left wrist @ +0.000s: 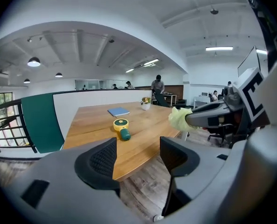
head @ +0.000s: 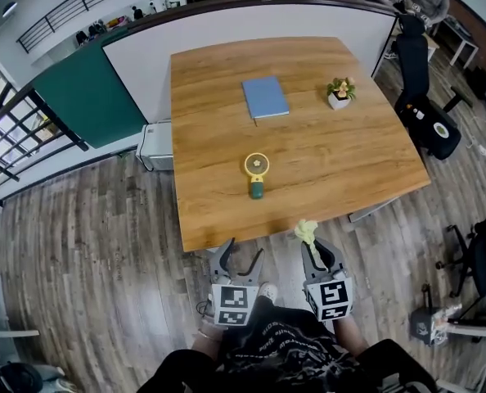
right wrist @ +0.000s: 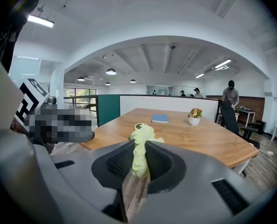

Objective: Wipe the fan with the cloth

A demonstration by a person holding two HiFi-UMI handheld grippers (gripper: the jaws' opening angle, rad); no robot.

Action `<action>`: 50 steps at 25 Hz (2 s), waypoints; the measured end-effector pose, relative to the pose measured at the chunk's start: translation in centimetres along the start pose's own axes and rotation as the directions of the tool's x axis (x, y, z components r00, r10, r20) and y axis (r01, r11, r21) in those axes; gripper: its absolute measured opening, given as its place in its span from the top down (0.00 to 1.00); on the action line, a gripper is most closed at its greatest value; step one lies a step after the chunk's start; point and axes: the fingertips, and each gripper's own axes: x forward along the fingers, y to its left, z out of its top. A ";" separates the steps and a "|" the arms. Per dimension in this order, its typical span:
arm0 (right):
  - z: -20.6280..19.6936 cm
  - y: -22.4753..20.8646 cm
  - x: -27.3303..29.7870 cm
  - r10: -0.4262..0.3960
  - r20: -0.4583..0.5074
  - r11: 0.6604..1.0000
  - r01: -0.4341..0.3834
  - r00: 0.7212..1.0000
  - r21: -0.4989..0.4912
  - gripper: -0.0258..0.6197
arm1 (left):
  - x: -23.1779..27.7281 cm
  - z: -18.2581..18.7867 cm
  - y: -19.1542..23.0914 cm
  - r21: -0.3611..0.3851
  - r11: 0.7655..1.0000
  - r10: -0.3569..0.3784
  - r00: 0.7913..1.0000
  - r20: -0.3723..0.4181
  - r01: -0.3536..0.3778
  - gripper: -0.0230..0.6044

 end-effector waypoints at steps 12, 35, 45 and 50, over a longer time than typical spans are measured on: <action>0.2 -2.2 3.2 -0.033 -0.048 0.999 0.035 0.998 0.039 0.84 | 9.1 1.2 3.1 -0.086 0.995 0.032 0.995 -0.098 -0.041 0.47; 1.0 -2.0 8.6 -0.070 -0.119 0.974 0.094 0.990 0.204 0.83 | 22.3 -2.2 6.6 -0.064 0.994 -0.110 0.910 -0.400 0.091 0.60; 2.3 -1.7 11.5 0.013 -0.095 0.958 0.015 0.995 0.286 0.83 | 20.0 -3.3 4.0 0.114 0.859 -0.412 0.805 -0.427 0.500 0.63; 3.1 0.1 14.1 0.166 -0.116 0.942 -0.123 0.979 0.311 0.84 | 18.8 -4.2 3.1 0.191 0.761 -0.484 0.740 -0.467 0.620 0.63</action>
